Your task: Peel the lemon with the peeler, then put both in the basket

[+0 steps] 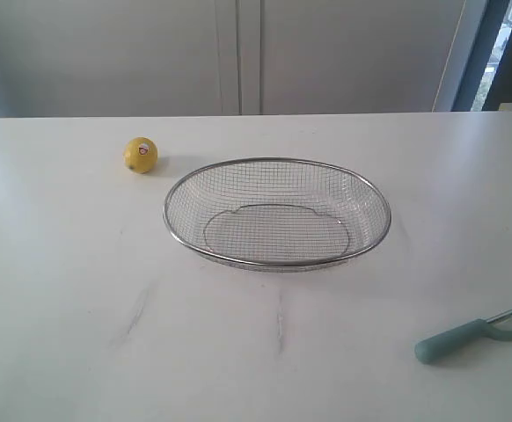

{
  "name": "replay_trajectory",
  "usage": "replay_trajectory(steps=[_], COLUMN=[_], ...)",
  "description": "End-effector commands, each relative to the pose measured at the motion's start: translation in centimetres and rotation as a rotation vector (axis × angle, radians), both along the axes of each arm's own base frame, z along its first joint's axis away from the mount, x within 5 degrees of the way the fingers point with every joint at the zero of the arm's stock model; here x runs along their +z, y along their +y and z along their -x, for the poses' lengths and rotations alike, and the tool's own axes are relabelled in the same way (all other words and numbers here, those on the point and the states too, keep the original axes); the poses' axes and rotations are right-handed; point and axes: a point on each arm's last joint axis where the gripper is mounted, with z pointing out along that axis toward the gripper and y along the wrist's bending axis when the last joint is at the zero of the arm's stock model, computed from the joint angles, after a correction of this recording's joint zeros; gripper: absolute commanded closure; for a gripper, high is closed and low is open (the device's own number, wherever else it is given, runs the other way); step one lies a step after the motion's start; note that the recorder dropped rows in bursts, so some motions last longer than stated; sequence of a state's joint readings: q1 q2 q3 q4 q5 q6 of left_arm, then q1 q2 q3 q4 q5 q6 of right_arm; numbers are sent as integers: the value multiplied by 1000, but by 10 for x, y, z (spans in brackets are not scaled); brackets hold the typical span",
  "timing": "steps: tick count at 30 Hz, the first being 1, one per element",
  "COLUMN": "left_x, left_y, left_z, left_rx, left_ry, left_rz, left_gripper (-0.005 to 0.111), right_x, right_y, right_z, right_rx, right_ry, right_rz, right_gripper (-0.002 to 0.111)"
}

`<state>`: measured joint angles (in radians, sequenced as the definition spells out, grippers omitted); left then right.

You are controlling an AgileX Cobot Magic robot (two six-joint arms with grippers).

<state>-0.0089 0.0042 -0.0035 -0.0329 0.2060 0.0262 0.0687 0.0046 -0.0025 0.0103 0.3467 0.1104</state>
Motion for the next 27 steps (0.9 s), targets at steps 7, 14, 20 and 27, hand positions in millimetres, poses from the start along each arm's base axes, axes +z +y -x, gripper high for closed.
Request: replay_trajectory(steps=[7, 14, 20, 27], left_x=[-1, -1, -1, -1], left_y=[0, 0, 0, 0], left_z=[0, 0, 0, 0], left_rx=[-7, -7, -7, -7], left_ry=[-3, -3, -3, -3], left_rz=[5, 5, 5, 5], left_gripper=[107, 107, 107, 107], right_x=[0, 9, 31, 45], right_y=[0, 0, 0, 0], right_z=[0, -2, -2, 0], right_rx=[0, 0, -3, -4], right_ry=[-6, -105, -354, -505], right_rz=[4, -3, -20, -31], right_gripper=[108, 108, 108, 108])
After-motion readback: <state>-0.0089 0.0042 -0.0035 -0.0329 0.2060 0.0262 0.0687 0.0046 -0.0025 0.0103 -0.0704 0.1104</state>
